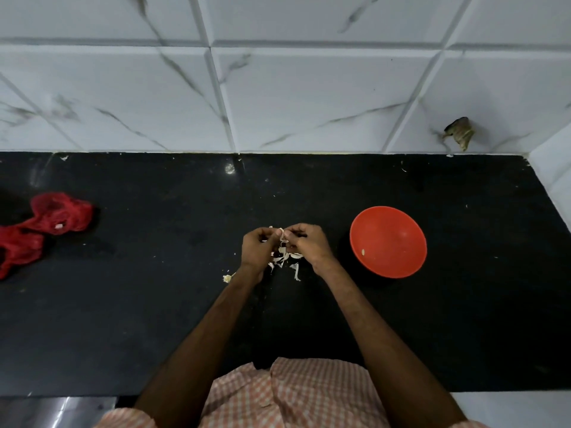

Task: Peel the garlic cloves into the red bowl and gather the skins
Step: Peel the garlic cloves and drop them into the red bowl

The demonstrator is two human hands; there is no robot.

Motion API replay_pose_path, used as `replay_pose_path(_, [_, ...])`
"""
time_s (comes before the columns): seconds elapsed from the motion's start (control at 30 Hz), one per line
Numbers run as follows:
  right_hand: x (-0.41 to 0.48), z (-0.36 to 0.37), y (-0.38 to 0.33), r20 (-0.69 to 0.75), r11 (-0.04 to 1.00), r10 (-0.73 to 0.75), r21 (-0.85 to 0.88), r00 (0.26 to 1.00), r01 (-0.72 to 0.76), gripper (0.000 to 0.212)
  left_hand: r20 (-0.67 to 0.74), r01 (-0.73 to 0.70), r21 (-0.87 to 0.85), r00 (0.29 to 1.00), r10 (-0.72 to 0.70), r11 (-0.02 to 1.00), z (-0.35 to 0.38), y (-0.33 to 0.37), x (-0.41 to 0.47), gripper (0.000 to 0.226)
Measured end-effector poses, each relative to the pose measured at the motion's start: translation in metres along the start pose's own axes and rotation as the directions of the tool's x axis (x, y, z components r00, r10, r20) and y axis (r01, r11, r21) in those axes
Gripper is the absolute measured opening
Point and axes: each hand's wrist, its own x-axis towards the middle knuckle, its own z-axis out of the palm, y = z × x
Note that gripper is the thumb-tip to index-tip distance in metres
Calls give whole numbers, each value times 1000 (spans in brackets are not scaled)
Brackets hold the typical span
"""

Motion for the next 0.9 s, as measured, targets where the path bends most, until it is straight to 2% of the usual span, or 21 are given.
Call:
replay_pose_path(0.07, [-1, 0, 0, 24, 993, 32, -113, 999, -29, 12, 6, -2, 20, 1000, 2, 1000, -4, 0, 0, 14])
replay_pose_path(0.17, [-5, -3, 9, 87, 925, 105, -374, 991, -65, 18, 12, 28, 5, 1000, -28, 1000, -6, 2, -2, 17])
replay_pose_path(0.2, [-6, -3, 12, 90, 921, 109, -383, 990, -67, 19, 11, 37, -6, 999, -36, 999, -6, 1, -1, 17])
replay_pose_path(0.33, [-9, 1, 11, 18, 990, -3, -144, 1000, 6, 19, 14, 24, 1, 1000, -24, 1000, -5, -1, -1, 8])
replay_pose_path(0.4, [-7, 3, 7, -5, 992, -70, -107, 998, 69, 10, 18, 44, -18, 999, -44, 999, -4, 0, -1, 7])
replay_pose_path(0.47, [-4, 7, 5, -25, 988, -110, -114, 994, 107, 12, 25, 83, -50, 996, -82, 995, -2, 4, -2, 11])
replay_pose_path(0.57, [2, 8, 6, -29, 996, -77, -44, 997, 75, 18, 64, 139, -108, 989, -132, 984, -2, 9, -2, 9])
replay_pose_path(0.67, [8, 7, 2, -28, 999, -45, 9, 999, 45, 4, 91, 118, -130, 990, -107, 985, 1, 15, -1, 7])
replay_pose_path(0.9, [10, -3, -8, -47, 994, 72, 86, 996, -68, 3, 84, 93, -183, 993, -79, 979, 15, 16, -3, 9])
